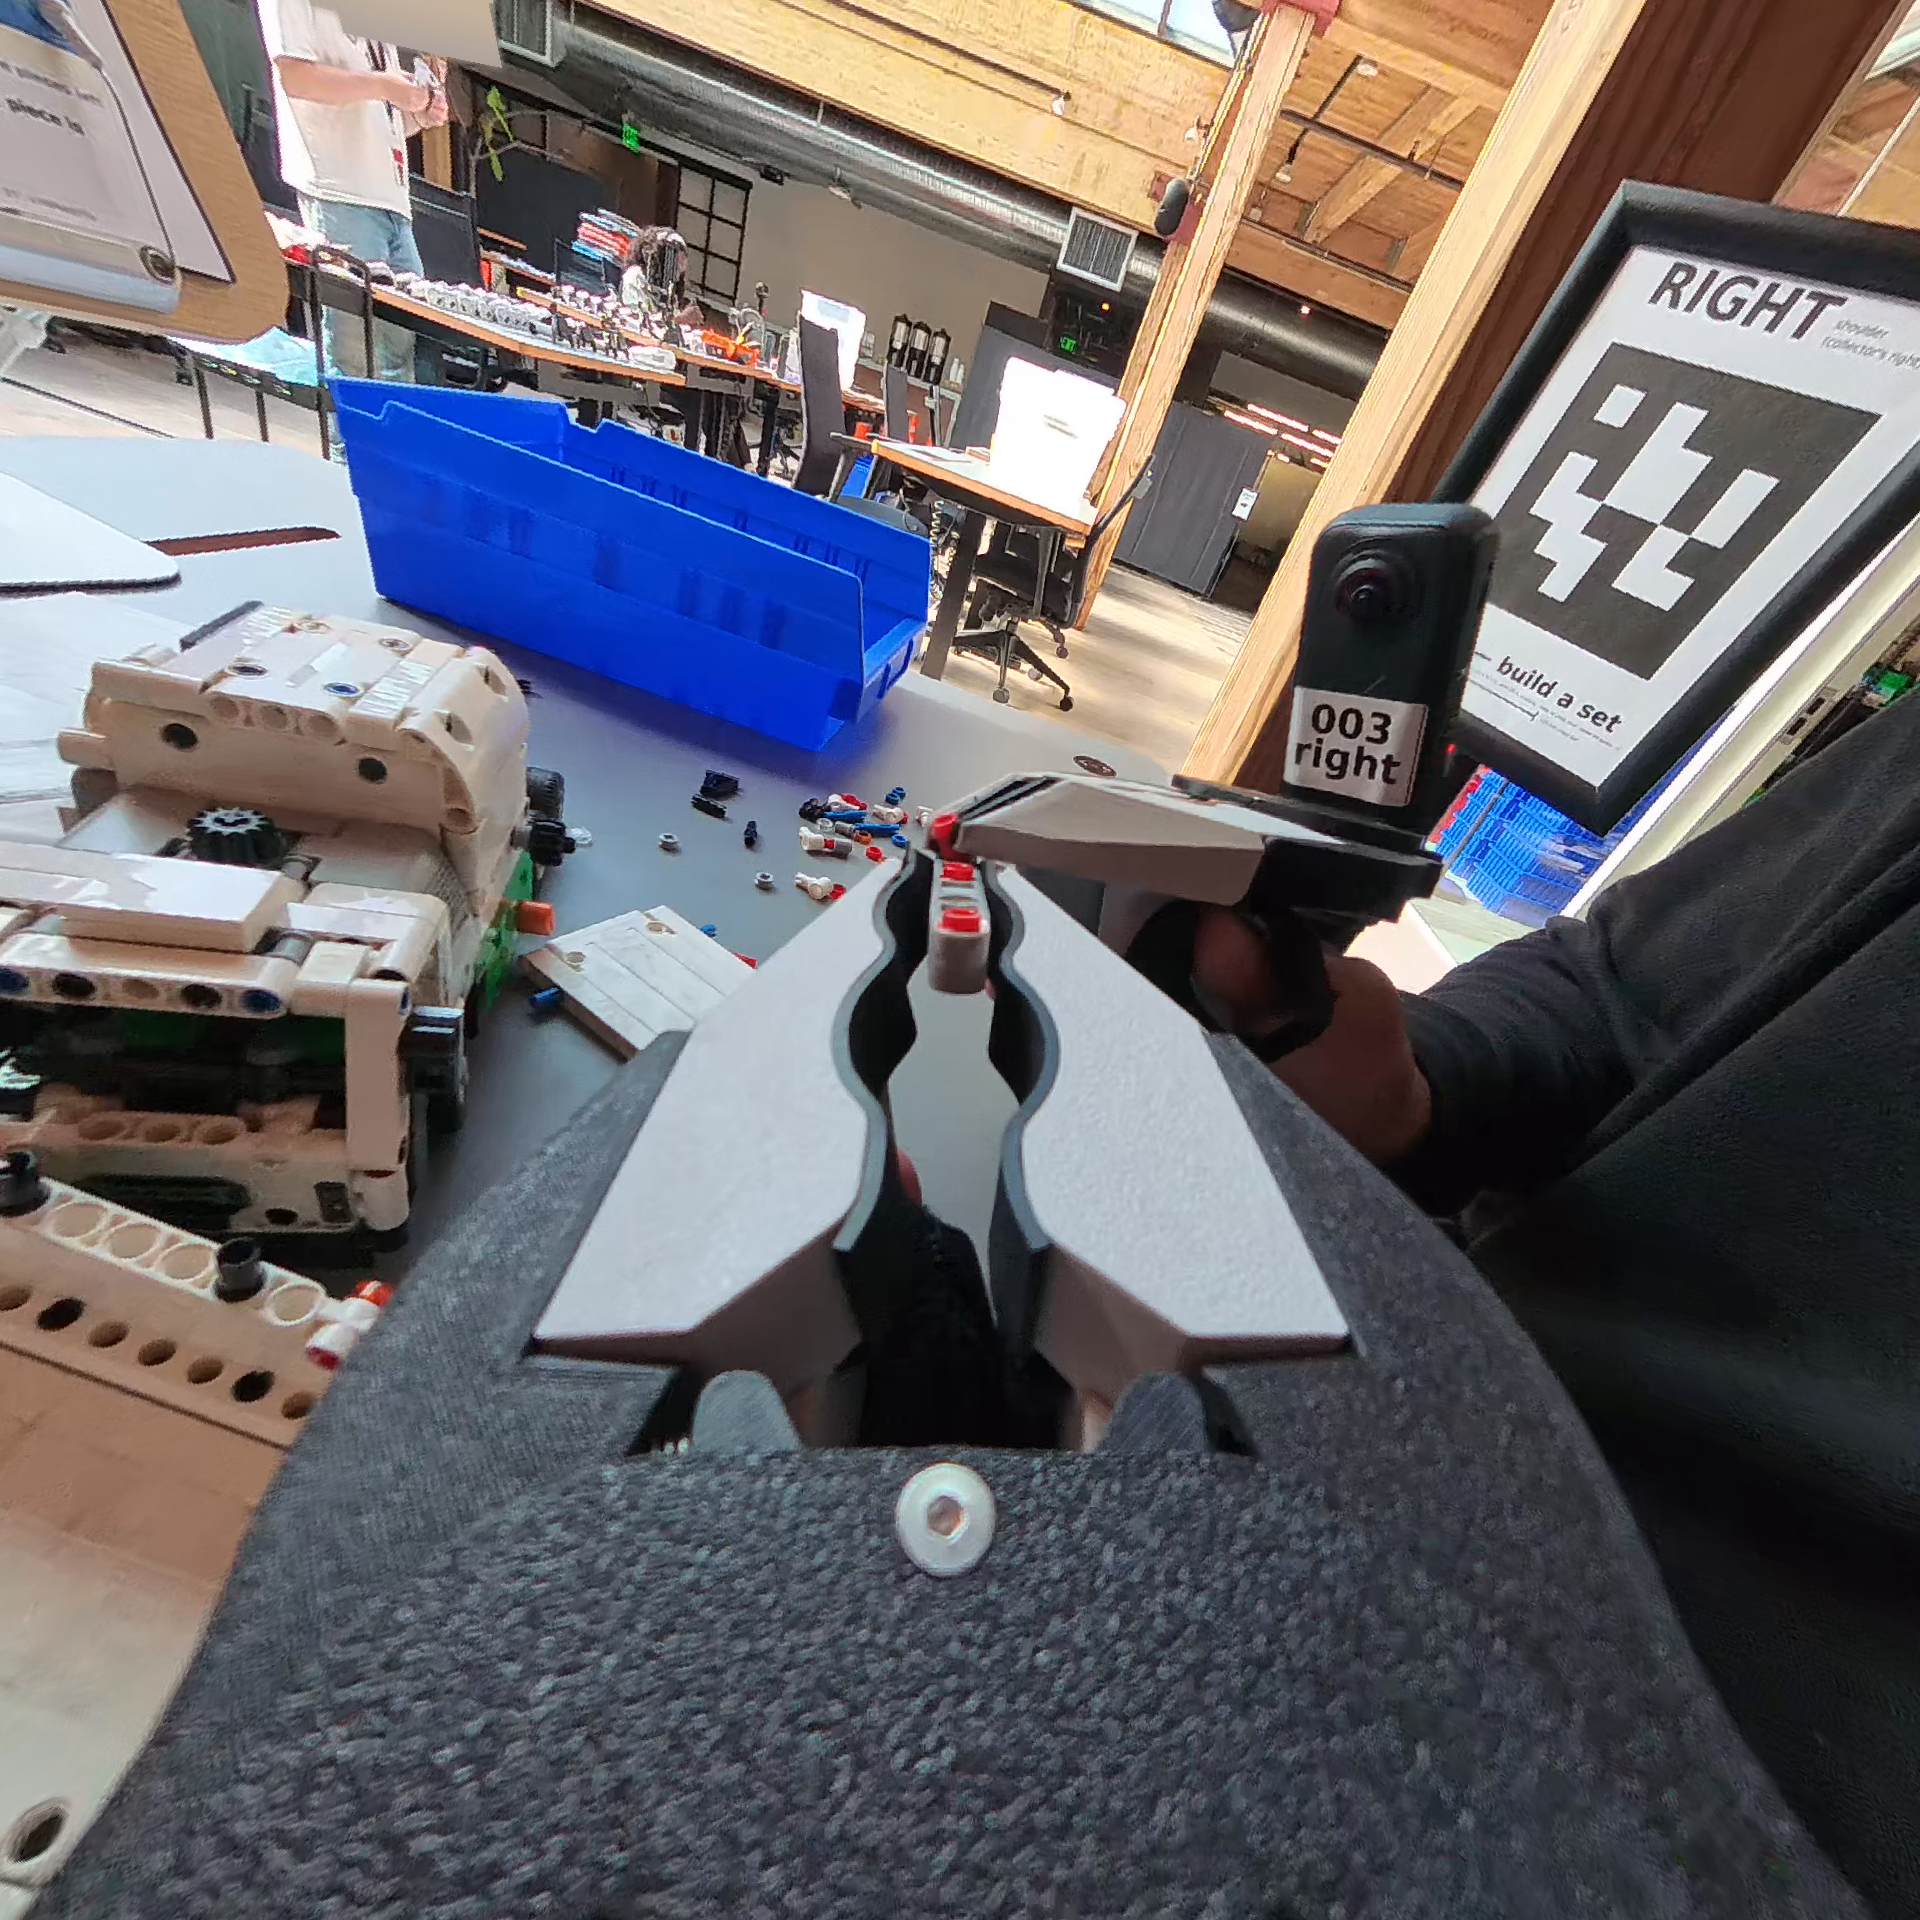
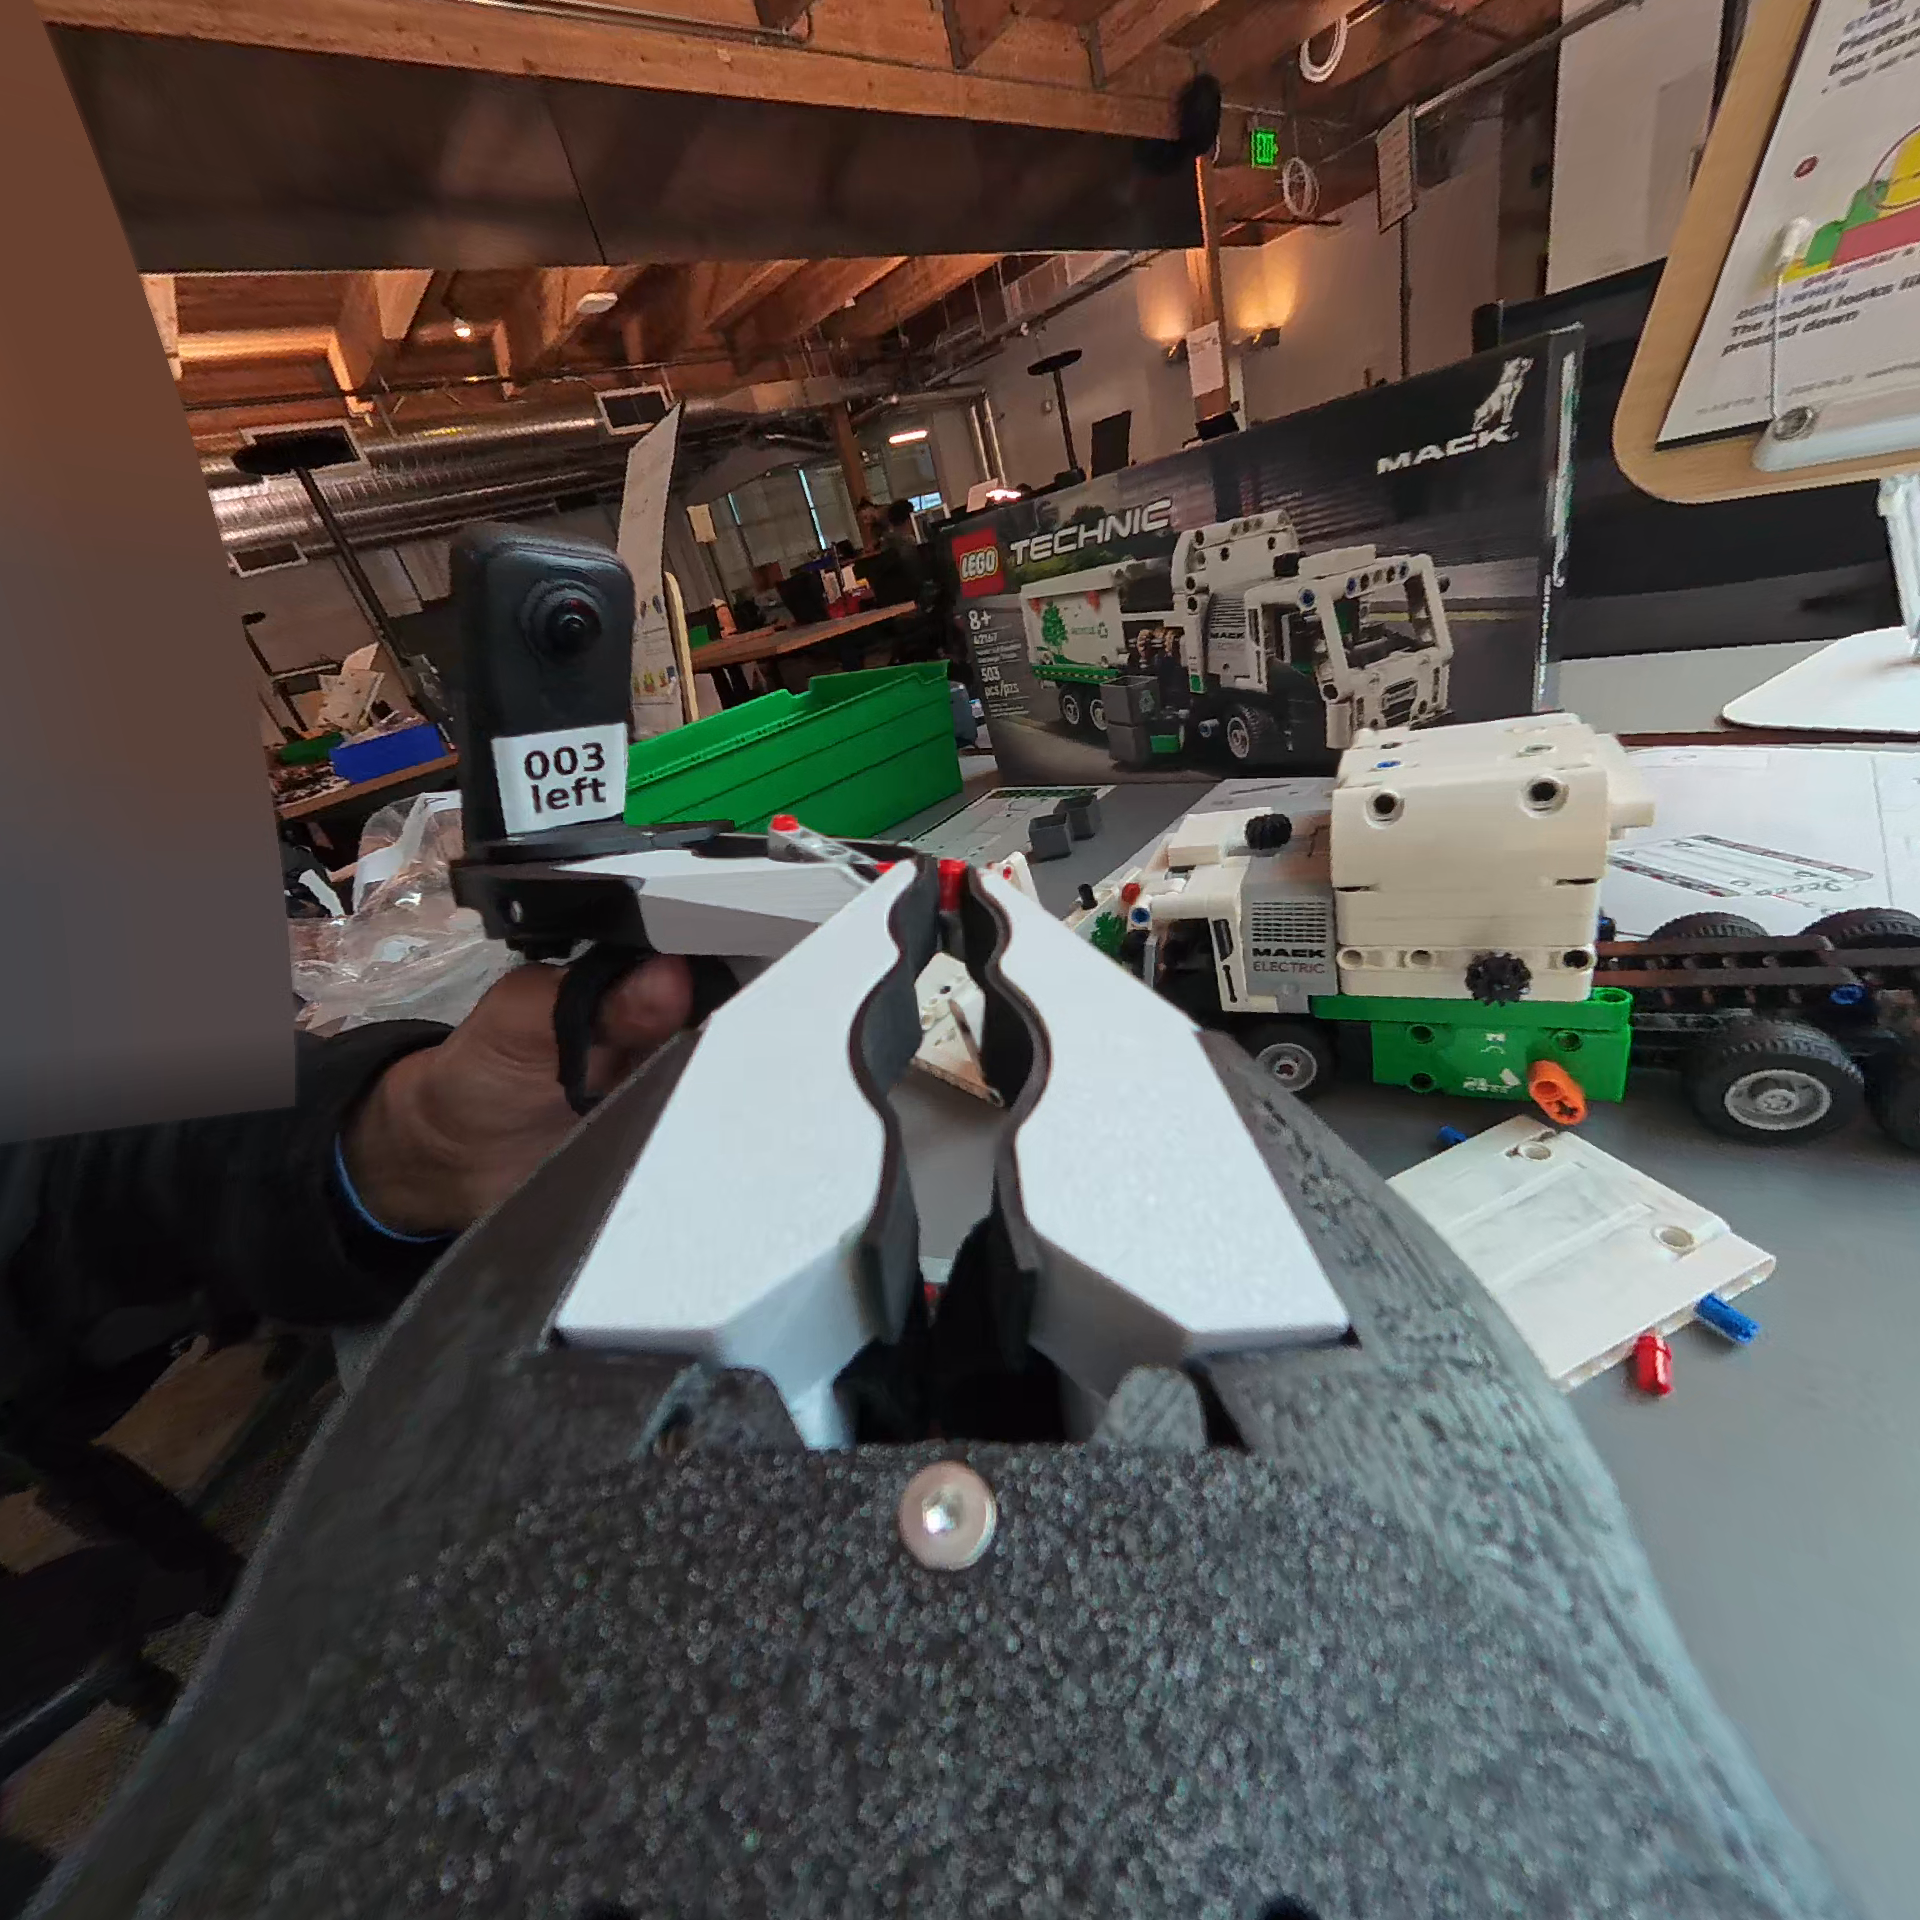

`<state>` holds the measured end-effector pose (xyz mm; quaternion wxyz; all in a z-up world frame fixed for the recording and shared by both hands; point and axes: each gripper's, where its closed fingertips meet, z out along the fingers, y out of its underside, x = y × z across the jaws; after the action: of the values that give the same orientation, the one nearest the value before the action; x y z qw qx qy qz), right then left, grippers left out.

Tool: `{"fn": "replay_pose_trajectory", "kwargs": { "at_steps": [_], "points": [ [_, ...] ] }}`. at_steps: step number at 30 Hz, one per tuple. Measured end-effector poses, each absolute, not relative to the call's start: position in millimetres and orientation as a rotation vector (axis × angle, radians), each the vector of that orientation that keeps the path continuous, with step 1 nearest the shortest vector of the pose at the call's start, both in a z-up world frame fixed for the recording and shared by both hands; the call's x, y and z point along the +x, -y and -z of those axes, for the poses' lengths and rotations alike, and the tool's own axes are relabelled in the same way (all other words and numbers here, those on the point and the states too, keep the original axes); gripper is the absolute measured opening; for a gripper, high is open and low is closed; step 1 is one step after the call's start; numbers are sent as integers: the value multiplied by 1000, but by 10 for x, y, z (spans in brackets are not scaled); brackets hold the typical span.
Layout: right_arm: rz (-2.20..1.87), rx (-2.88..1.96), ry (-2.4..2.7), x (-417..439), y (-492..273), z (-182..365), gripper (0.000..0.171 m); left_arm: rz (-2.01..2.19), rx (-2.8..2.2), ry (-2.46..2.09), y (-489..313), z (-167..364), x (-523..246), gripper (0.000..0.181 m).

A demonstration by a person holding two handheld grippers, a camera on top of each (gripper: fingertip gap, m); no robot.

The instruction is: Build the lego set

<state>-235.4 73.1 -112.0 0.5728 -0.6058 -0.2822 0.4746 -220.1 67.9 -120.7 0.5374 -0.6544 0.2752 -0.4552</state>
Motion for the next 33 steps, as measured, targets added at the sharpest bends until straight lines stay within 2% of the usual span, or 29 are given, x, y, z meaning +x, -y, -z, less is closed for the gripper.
{"fn": "replay_pose_trajectory", "kwargs": {
  "at_steps": [6,13,16,18,21,28,33],
  "points": [
    [-1066,-1448,629,-2340,-748,1138,3,1079,-1561,-638,-692,1208,-2192,5],
    [-1190,-1453,652,-2271,-765,1080,2,973,-1587,-759,-663,1312,-2154,5],
    [-1123,-1545,833,-2180,-883,1103,3,765,-1610,-931,-632,1479,-2102,6],
    [-1139,-1700,1065,-2168,-786,1314,3,676,-1620,-1003,-600,1576,-2045,6],
    [-1173,-1556,1103,-2155,-642,1178,3,641,-1591,-1055,-529,1594,-1953,6],
    [-1413,-1672,910,-2310,-597,1268,2,630,-1535,-1112,-450,1603,-1868,6],
    [-1288,-1708,950,-2303,-591,1359,2,543,-1534,-1098,-528,1598,-1936,6]
  ]
}}
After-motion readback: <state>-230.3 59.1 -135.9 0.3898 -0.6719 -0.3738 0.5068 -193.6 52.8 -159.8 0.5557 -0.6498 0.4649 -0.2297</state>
